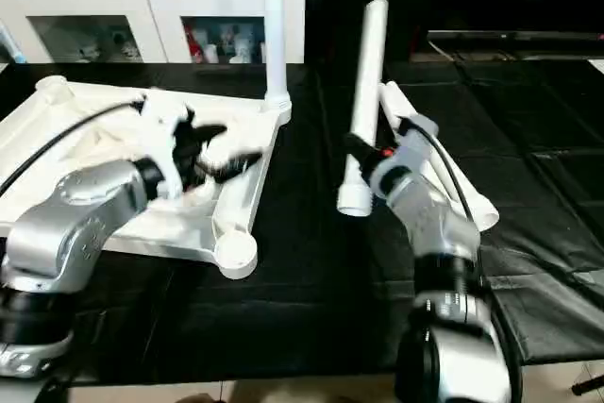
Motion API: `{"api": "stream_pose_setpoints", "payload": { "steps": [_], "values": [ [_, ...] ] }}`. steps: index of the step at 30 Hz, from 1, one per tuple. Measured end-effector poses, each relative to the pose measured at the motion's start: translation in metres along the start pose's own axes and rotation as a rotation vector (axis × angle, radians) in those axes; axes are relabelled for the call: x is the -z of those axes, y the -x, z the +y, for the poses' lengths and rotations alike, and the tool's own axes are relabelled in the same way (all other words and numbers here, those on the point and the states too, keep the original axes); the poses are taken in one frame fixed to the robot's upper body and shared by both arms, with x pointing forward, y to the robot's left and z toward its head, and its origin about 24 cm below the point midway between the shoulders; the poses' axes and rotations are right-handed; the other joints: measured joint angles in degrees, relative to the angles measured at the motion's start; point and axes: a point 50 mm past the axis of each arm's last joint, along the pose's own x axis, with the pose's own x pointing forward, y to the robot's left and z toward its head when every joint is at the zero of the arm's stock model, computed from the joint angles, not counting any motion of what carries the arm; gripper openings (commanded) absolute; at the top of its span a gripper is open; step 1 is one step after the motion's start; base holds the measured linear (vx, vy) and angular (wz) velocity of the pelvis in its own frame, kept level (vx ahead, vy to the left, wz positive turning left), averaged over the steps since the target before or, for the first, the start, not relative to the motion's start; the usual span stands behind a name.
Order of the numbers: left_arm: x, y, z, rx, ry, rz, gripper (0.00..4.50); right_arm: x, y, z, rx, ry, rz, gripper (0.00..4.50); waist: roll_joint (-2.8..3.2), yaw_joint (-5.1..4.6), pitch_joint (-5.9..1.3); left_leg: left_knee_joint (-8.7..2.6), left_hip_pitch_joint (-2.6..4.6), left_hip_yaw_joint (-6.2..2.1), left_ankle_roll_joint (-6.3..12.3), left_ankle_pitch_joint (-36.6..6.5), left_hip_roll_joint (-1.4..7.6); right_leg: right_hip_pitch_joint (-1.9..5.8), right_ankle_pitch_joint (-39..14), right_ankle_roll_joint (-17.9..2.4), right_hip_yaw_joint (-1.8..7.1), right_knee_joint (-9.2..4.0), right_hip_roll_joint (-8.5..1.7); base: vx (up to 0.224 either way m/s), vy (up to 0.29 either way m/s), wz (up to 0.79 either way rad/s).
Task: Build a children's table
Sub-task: Pick table leg
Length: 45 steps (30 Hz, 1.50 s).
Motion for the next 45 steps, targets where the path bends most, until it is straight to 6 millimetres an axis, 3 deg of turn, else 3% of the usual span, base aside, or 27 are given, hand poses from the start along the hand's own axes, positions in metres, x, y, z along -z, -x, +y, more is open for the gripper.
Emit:
{"api": "stream_pose_setpoints", "payload": {
  "steps": [5, 9, 13, 18, 26, 31, 38, 42, 45],
  "values": [
    [0.0, -0.007, -0.004, -0.003, 0.058, -0.025, 4.5, -0.004, 0.008, 0.011, -0.085, 0.043, -0.023, 1.85, 0.0, -0.05, 0.0, -0.02, -0.01, 0.0, 0.0, 0.0, 0.0, 0.0, 0.0, 0.0, -0.01, -0.01, 0.0, 0.0, 0.0, 0.0],
    [-0.012, -0.015, -0.002, -0.029, 0.166, -0.112, 4.5, 0.006, 0.017, 0.036, -0.332, 0.024, 0.021, 1.85, -0.01, 0.06, 0.0, -0.01, -0.05, -0.01, 0.02, 0.0, 0.01, 0.0, 0.0, 0.0, -0.02, -0.04, 0.0, 0.0, 0.0, 0.0],
    [-0.027, -0.023, -0.006, 0.011, 0.298, -0.193, 4.5, 0.009, 0.029, 0.057, -0.541, 0.011, 0.033, 1.84, -0.03, 0.91, 0.0, -0.02, -0.09, -0.01, 0.09, 0.0, 0.01, 0.02, 0.0, 0.0, -0.02, -0.14, -0.01, 0.0, 0.0, 0.0],
    [-0.043, -0.033, -0.015, 0.087, 0.497, -0.286, 4.5, 0.011, 0.04, 0.067, -0.662, 0.015, 0.043, 1.84, -0.08, 1.76, 0.03, -0.01, -0.14, 0.0, 0.15, 0.0, 0.0, 0.02, 0.0, 0.0, -0.04, -0.19, -0.02, 0.0, 0.0, 0.0],
    [-0.042, -0.044, -0.033, 0.187, 0.628, -0.267, 4.5, 0.014, 0.046, 0.07, -0.707, 0.067, 0.082, 1.84, -0.12, 1.86, 0.04, -0.02, -0.26, -0.01, 0.18, 0.0, 0.0, 0.01, 0.0, 0.1, -0.07, -0.34, -0.03, 0.0, 0.0, 0.0],
    [-0.04, -0.047, -0.041, 0.222, 0.692, -0.248, 4.5, 0.011, 0.044, 0.075, -0.68, 0.209, 0.042, 1.84, -0.12, 1.81, 0.04, -0.02, -0.41, -0.05, 0.2, 0.0, 0.01, -0.06, 0.0, 0.2, -0.12, -0.35, -0.03, 0.0, 0.0, 0.0],
    [-0.039, -0.048, -0.04, 0.184, 0.706, -0.242, 3.86, 0.012, 0.04, 0.085, -0.637, 0.424, -0.016, 1.84, -0.12, 1.77, 0.04, -0.01, -0.61, -0.09, 0.25, 0.0, 0.01, -0.06, 0.1, 0.3, -0.16, -0.55, -0.03, 0.0, 0.0, 0.0],
    [-0.038, -0.05, -0.035, 0.071, 0.708, -0.246, 3.55, 0.018, 0.036, 0.095, -0.616, 0.606, -0.042, 1.84, -0.13, 1.57, 0.04, -0.01, -0.69, -0.09, 0.61, 0.1, 0.01, -0.06, 0.2, 0.4, -0.17, -0.82, -0.03, 0.0, 0.0, 0.0],
    [-0.038, -0.049, -0.029, -0.006, 0.702, -0.253, 3.28, 0.024, 0.035, 0.102, -0.617, 0.645, -0.049, 1.84, -0.13, 1.56, 0.04, -0.01, -0.71, -0.09, 0.68, 0.1, 0.0, -0.06, 0.2, 0.4, -0.16, -0.86, -0.03, 0.0, 0.0, 0.0]
  ]
}}
